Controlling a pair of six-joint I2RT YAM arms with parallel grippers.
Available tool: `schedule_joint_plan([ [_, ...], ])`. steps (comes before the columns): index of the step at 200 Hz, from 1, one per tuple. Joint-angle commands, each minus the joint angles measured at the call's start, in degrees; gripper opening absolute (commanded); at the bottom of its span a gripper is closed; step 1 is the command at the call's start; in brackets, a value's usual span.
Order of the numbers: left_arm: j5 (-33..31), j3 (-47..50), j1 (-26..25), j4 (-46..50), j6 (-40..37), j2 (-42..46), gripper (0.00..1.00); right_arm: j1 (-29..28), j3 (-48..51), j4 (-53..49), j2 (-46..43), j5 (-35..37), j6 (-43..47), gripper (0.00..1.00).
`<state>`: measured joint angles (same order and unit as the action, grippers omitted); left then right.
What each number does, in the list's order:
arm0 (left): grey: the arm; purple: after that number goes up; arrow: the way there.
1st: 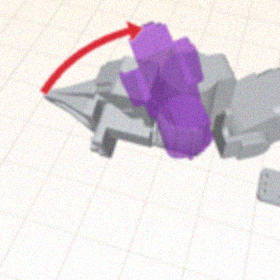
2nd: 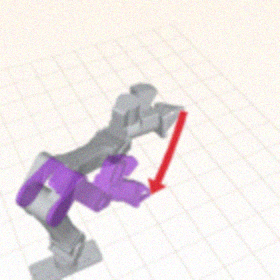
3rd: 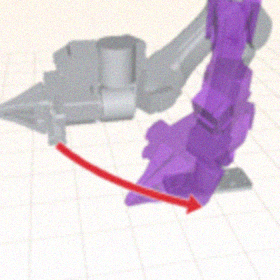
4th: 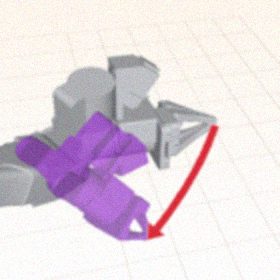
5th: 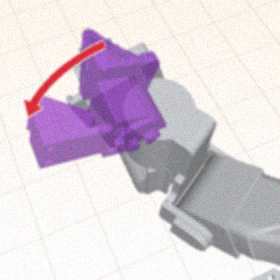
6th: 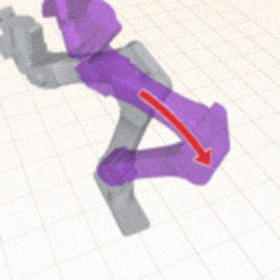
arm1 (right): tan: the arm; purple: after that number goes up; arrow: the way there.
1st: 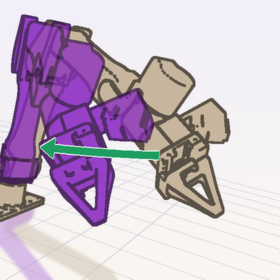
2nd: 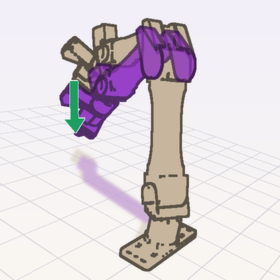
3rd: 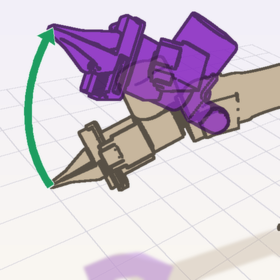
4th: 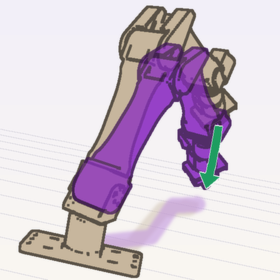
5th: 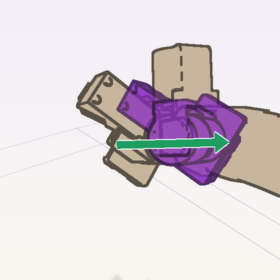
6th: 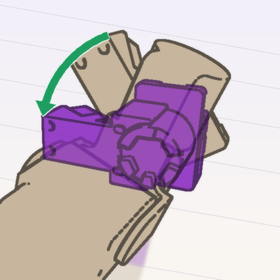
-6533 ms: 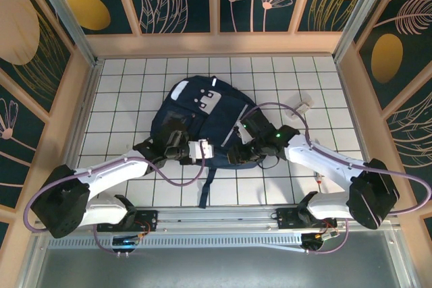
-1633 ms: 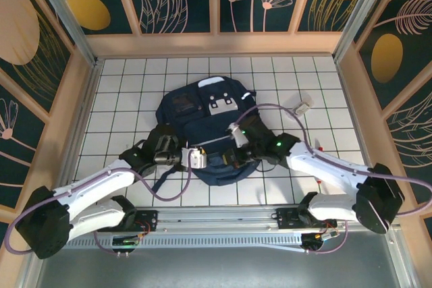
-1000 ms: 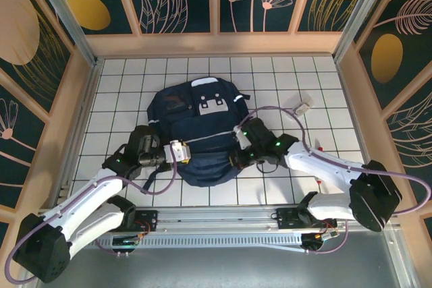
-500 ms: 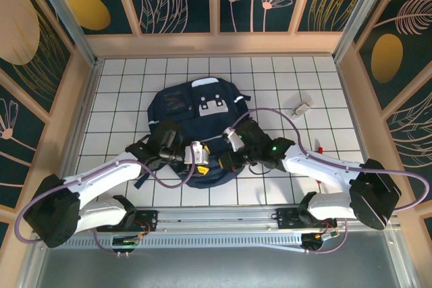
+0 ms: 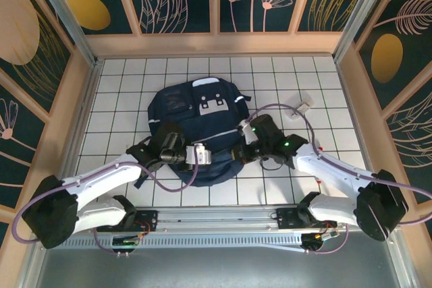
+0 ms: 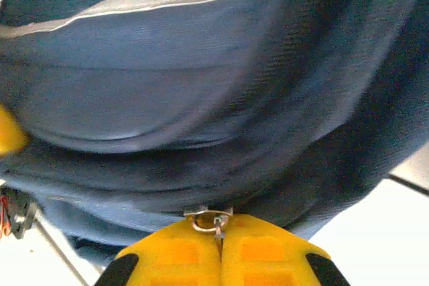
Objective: Pack the student bag
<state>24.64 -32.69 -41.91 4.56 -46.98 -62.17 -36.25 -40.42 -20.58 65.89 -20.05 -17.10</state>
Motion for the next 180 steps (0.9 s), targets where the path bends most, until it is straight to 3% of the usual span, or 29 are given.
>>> schedule_joint_plan([
  [1,0.50,3.28,0.57,8.04,-3.82,5.69,0.00,6.61,0.78,-0.65,-0.23,5.69,4.16,0.00],
  [26,-1.18,6.48,0.72,9.37,-3.01,9.19,0.00,10.04,0.18,6.84,2.41,5.08,2.95,0.00],
  [55,-6.85,8.33,2.71,9.25,0.07,12.05,0.00,9.26,-1.34,8.18,6.82,-0.92,3.31,0.00],
  [78,-8.10,8.76,10.11,4.94,3.74,12.56,0.00,5.25,-0.97,5.71,7.06,-3.41,6.43,0.00],
  [107,-9.12,8.02,16.72,0.23,6.59,10.29,0.00,-5.88,-0.84,3.97,6.10,-6.50,7.28,0.00],
  [110,-9.68,7.95,16.97,-0.11,6.86,9.91,0.06,-6.99,-0.94,3.91,6.10,-6.57,7.21,0.00],
  [120,-10.86,7.53,17.31,-0.48,7.28,8.30,0.47,-10.11,-1.13,4.45,6.14,-6.66,6.32,0.00],
  [124,-10.42,7.20,17.30,0.03,7.00,7.73,0.59,-11.09,-1.18,4.98,6.22,-6.62,5.72,0.00],
  [134,-2.60,5.37,17.30,6.22,1.57,6.26,0.83,-12.76,-1.24,6.64,6.57,-6.62,4.57,0.00],
  [143,6.74,2.66,17.09,15.08,-6.55,4.43,0.82,-12.99,-1.30,8.56,7.44,-7.13,4.14,0.00],
  [159,15.11,-0.48,15.70,19.63,-6.60,1.63,0.72,-12.63,-2.58,11.33,10.18,-6.59,3.92,0.00],
  [167,15.76,-0.97,13.32,20.16,-6.71,1.10,0.68,-12.47,-3.61,12.36,11.77,-6.94,3.77,0.00],
  [180,11.28,0.00,7.22,15.97,-3.42,1.25,0.68,-12.51,-5.01,14.26,14.03,-8.09,3.45,0.00],
])
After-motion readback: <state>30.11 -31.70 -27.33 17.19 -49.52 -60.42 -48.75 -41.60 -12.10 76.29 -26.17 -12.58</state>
